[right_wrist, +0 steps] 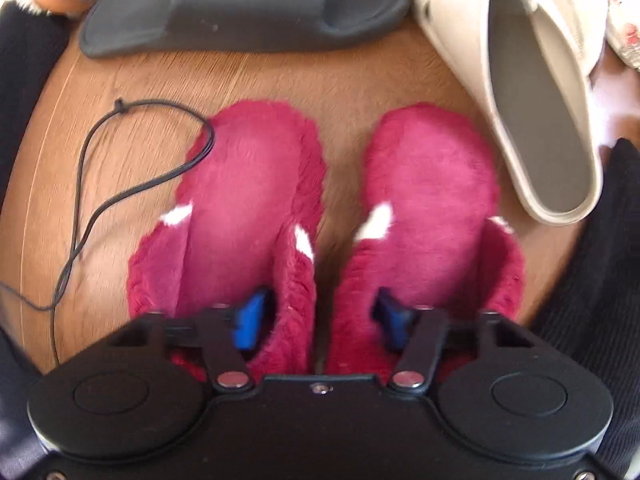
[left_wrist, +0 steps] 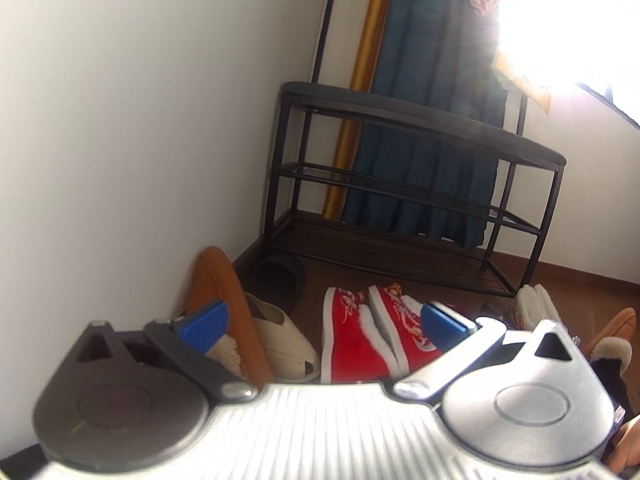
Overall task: Organize scattered shoes
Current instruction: 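Close the right tool between the paired red slippers and lift them, then carry the red slipper pair beside the cream slippers, open right tool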
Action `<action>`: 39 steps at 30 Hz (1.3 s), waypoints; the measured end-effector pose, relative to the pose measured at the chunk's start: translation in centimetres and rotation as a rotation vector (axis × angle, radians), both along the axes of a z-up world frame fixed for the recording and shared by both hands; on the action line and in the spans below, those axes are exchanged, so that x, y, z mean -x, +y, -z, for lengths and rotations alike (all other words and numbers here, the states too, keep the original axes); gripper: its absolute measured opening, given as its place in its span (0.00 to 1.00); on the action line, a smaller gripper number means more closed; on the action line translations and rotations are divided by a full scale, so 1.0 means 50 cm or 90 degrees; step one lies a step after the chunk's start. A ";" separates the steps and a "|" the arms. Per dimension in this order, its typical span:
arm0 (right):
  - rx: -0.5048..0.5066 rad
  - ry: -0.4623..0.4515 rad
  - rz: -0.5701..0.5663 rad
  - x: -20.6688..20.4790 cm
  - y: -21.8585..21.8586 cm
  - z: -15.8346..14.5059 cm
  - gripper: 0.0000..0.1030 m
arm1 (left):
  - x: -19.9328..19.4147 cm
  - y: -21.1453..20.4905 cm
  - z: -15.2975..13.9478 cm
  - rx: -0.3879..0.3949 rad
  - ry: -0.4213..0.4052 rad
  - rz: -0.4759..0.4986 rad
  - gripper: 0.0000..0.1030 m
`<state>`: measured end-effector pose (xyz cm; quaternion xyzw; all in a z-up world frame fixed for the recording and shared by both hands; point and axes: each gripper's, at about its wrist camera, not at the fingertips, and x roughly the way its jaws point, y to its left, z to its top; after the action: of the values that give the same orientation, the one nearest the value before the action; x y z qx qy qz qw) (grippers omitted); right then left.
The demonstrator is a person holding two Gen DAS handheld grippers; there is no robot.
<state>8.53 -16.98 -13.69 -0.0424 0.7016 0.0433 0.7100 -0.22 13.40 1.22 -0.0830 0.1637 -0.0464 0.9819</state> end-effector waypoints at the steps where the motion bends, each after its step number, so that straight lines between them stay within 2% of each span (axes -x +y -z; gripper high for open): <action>1: 0.003 -0.010 0.001 0.008 0.001 -0.004 0.26 | -0.002 0.001 0.001 0.001 0.002 -0.002 1.00; 5: 0.010 -0.053 0.008 0.039 0.000 -0.024 0.24 | 0.002 -0.002 -0.002 0.004 -0.003 0.001 1.00; 10: -0.009 -0.114 0.051 0.071 -0.030 -0.069 0.23 | 0.016 -0.006 -0.009 -0.005 -0.025 -0.001 1.00; 15: -0.029 -0.175 0.093 0.103 -0.061 -0.114 0.23 | 0.013 -0.012 -0.013 -0.005 -0.020 -0.006 1.00; 26: -0.020 -0.285 0.191 0.061 -0.210 -0.243 0.22 | 0.006 -0.043 -0.035 -0.009 -0.039 0.008 1.00; 31: 0.022 -0.262 0.196 -0.019 -0.278 -0.217 0.22 | -0.020 -0.067 -0.042 -0.021 -0.042 0.017 1.00; 37: 0.074 -0.228 0.198 -0.117 -0.359 -0.177 0.21 | -0.057 -0.082 -0.042 -0.005 -0.033 0.018 1.00; 39: 0.092 -0.217 0.199 -0.150 -0.386 -0.164 0.21 | -0.065 -0.087 -0.040 -0.013 -0.031 0.019 1.00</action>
<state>16.04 -36.27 -5.51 0.0095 0.5712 -0.1251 0.8111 3.01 9.03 3.22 -0.0692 0.1413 -0.0615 0.9856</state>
